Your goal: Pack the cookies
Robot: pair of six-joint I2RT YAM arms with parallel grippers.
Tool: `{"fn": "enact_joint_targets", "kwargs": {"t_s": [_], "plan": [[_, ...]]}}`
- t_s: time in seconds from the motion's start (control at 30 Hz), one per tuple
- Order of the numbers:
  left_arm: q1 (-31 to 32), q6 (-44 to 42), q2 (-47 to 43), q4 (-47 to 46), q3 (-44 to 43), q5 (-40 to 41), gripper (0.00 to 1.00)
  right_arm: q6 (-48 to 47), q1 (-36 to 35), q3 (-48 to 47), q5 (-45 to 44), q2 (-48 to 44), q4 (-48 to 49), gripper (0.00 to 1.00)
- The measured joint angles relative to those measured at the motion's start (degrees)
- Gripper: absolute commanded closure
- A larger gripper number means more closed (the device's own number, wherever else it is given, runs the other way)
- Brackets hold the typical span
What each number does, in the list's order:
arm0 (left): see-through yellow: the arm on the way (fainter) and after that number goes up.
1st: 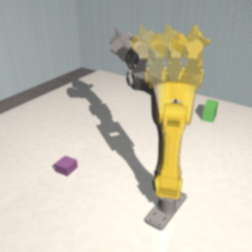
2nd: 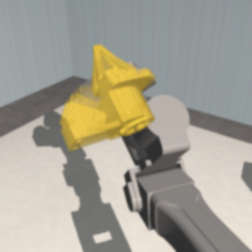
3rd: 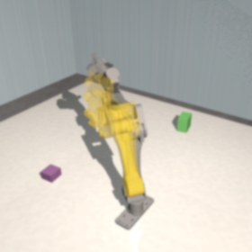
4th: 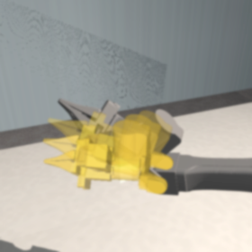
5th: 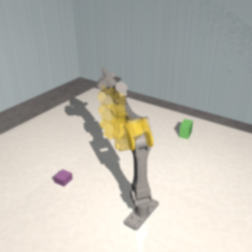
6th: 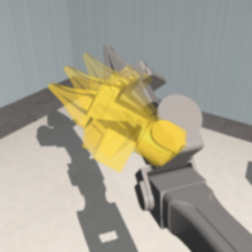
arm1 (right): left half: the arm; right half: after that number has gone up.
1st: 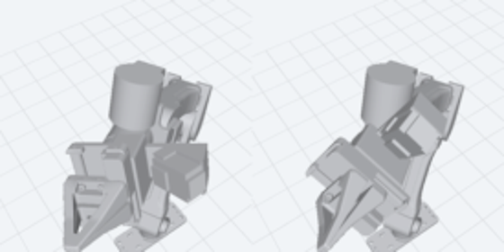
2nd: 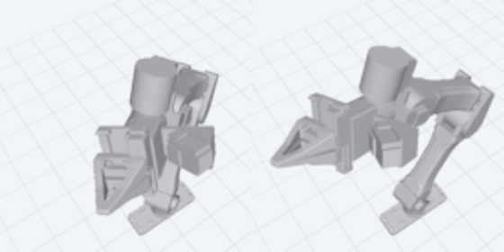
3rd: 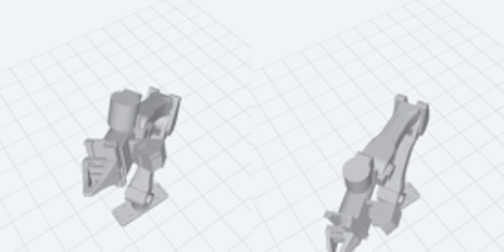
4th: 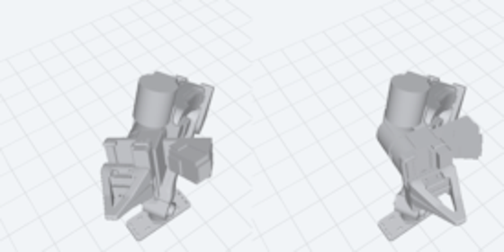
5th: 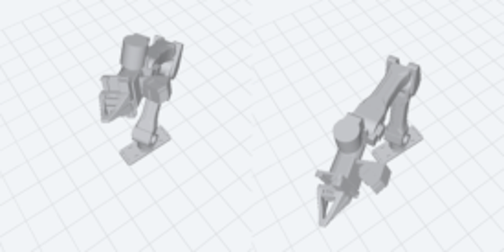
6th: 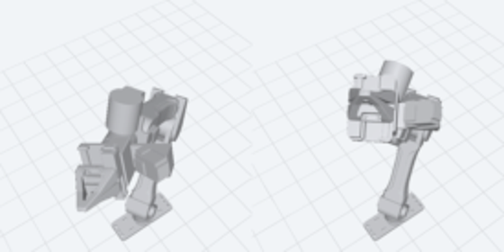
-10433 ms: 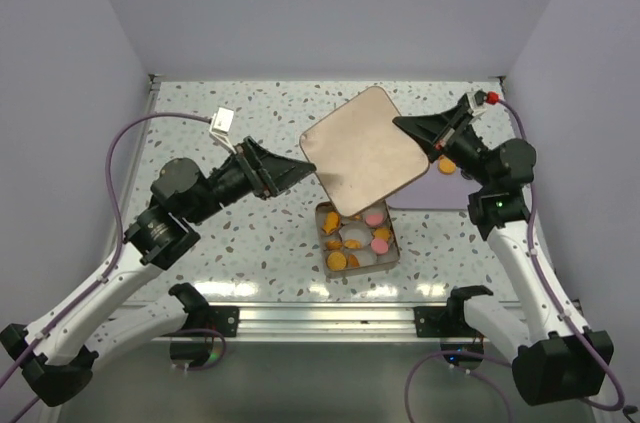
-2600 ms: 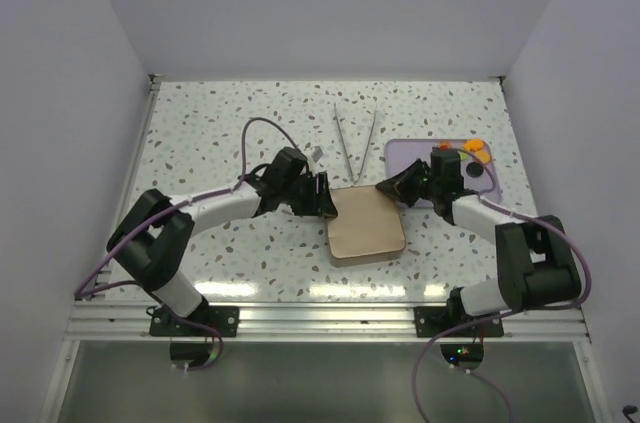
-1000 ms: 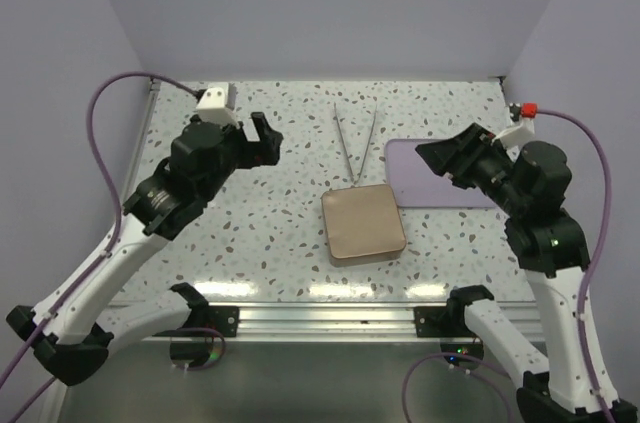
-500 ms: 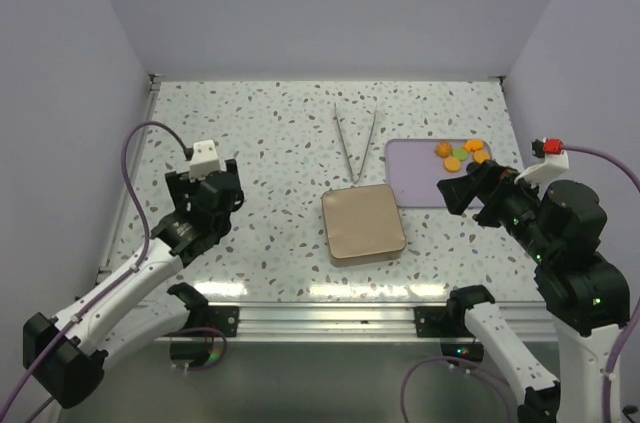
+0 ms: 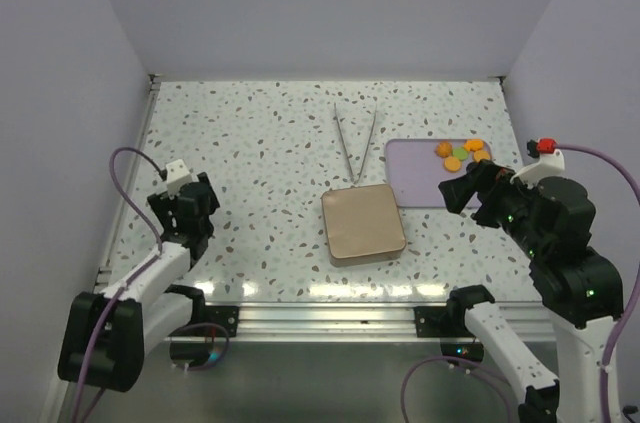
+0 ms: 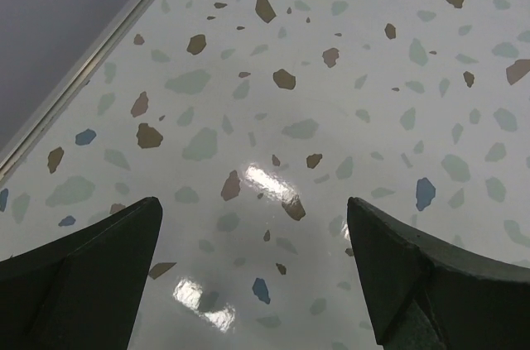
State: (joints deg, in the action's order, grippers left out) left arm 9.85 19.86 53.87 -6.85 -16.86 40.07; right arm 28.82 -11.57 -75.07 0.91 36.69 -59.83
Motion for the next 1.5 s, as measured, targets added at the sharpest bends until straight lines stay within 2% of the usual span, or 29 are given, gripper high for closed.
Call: {"fn": "enact_joint_targets", "kwargs": {"t_s": [0.2, 0.33, 0.53, 0.83, 1.17, 1.33, 1.5], "plan": [[-1.5, -2.1, 17.5, -14.9, -0.9, 0.4, 0.0, -0.3, -0.4, 2.0, 0.2, 0.1, 0.3, 0.01], [-2.0, -6.3, 25.4, -25.2, -1.3, -0.8, 0.0, -0.4, -0.4, 3.6, 0.4, 0.0, 0.7, 0.01], [-2.6, -12.7, 29.6, -41.4, -1.3, -7.9, 0.0, -0.4, -0.4, 8.7, 1.2, -1.6, 3.0, 0.01], [-2.7, -17.7, 31.9, -60.2, 6.8, -16.7, 0.0, 0.5, -0.4, 13.6, 1.4, -0.8, 8.8, 0.01], [-2.8, -19.1, 33.0, -64.7, 8.2, -19.4, 0.0, 2.3, -0.4, 17.8, -0.4, 3.3, 14.9, 0.01], [-3.0, -19.1, 33.0, -65.3, 8.2, -19.6, 0.0, 5.8, -0.5, 21.4, -9.6, 5.6, 18.8, 0.01], [-3.0, -19.1, 33.0, -65.5, 8.2, -19.8, 0.0, 9.5, -0.5, 30.7, -18.2, 6.5, 29.0, 0.01]]}}
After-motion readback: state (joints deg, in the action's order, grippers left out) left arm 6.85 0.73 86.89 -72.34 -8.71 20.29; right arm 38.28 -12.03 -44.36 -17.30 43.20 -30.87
